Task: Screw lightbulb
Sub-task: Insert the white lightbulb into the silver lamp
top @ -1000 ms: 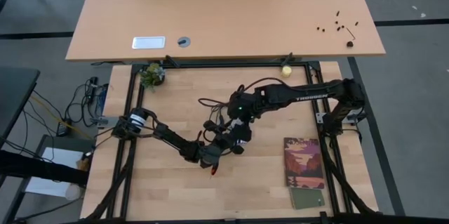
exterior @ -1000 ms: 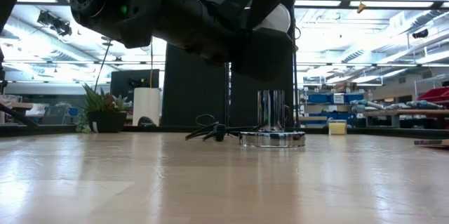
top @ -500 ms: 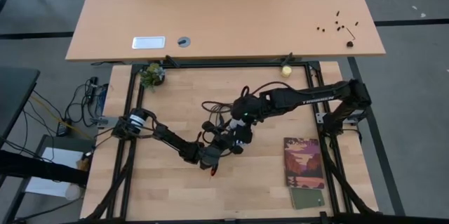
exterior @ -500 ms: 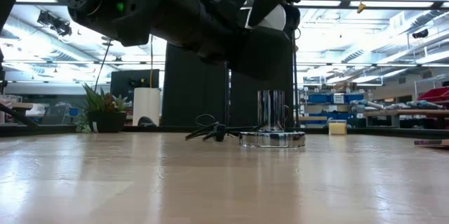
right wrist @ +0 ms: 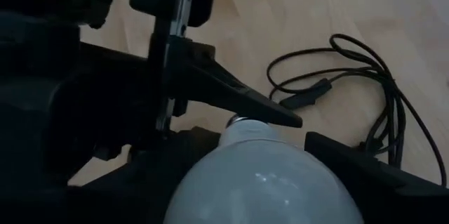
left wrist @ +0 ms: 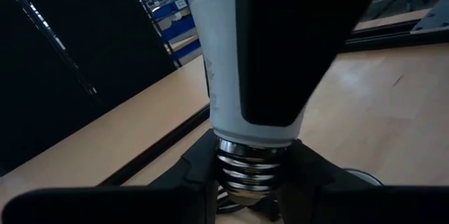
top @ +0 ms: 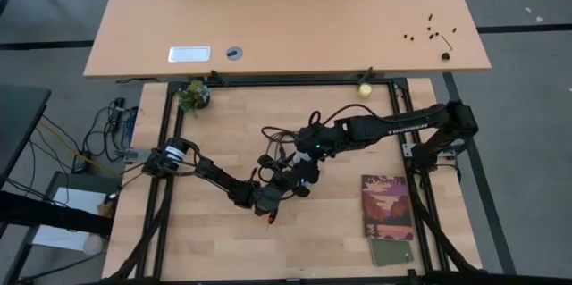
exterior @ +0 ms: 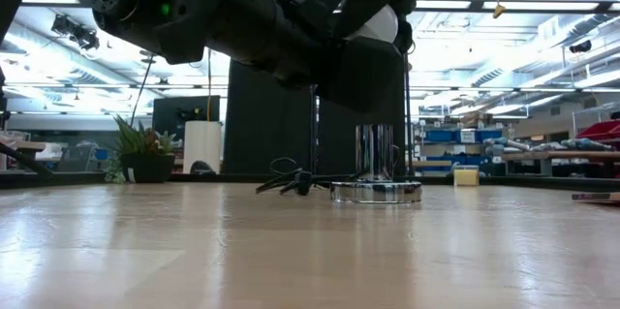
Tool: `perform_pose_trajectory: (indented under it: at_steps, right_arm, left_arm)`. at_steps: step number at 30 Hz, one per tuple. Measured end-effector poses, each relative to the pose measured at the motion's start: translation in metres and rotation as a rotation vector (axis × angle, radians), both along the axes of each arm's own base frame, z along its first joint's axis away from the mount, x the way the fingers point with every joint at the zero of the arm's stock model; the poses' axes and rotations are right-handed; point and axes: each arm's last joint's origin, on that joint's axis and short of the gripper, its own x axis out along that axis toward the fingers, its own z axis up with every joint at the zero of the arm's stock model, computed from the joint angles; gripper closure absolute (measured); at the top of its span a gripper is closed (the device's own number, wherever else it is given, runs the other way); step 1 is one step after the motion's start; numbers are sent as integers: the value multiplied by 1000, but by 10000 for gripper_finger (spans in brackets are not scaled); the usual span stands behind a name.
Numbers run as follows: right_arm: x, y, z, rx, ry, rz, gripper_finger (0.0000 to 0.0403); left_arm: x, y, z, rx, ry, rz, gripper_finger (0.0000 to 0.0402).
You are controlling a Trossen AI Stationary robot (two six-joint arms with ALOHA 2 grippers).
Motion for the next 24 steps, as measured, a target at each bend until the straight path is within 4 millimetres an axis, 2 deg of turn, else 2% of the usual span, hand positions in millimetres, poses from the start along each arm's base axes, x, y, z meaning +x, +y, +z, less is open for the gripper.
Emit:
perform_pose_trajectory:
  at_steps: [6,16,24]
  right_arm:
    - [-1,0,-1,10,9,9,152]
    - [-2,1,-2,20,30,27,139]
    - [-3,-1,-3,-3,44,63,149]
  left_arm:
    - [0,0,0,0,1,-3,295]
    - [0,0,0,3,7,-14,293]
    - [1,1,-1,2,13,-29,259]
